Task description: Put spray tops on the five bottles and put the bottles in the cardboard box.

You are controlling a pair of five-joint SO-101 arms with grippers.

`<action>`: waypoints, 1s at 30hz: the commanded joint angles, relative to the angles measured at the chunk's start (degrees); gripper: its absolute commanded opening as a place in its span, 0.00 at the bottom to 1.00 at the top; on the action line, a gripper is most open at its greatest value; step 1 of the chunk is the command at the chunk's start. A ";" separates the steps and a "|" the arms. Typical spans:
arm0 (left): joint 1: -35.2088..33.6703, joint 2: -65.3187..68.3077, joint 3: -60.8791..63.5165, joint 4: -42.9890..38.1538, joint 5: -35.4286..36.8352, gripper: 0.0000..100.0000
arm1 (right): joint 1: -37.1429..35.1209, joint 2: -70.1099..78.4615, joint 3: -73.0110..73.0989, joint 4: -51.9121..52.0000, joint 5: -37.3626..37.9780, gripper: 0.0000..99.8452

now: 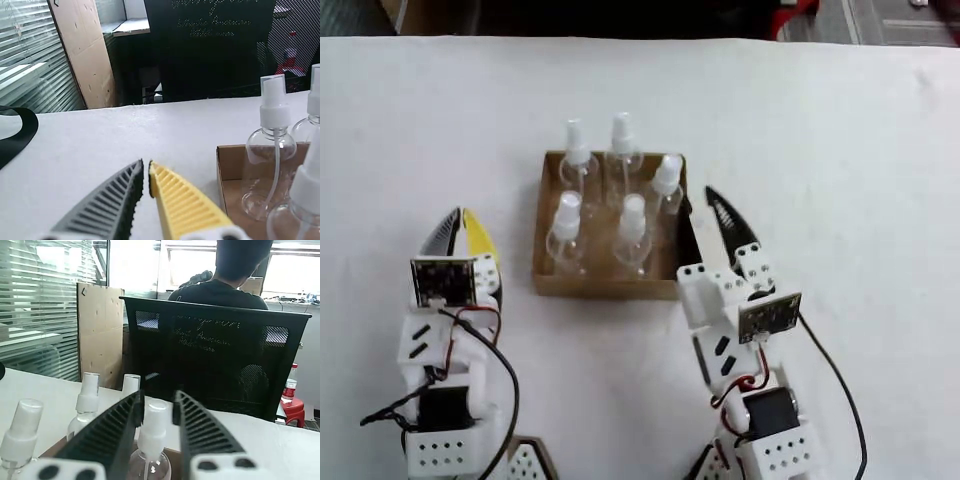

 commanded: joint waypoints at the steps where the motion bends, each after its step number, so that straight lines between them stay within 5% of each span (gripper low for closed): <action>1: -0.40 -0.57 -0.18 -1.58 -0.53 0.02 | 0.57 0.04 0.44 0.31 0.00 0.07; 9: -0.40 -0.57 -0.18 -1.58 -0.53 0.02 | 0.57 0.04 0.44 0.31 -0.09 0.19; 15: -0.40 -0.57 -0.18 -1.58 -0.53 0.02 | 0.57 0.04 0.44 0.40 0.09 0.00; 18: -0.40 -0.57 -0.18 -1.58 -0.53 0.02 | 0.57 0.22 0.44 0.40 0.09 0.06; 30: -0.40 -0.57 -0.18 -1.58 -0.53 0.02 | 6.73 0.04 0.44 0.31 0.09 0.02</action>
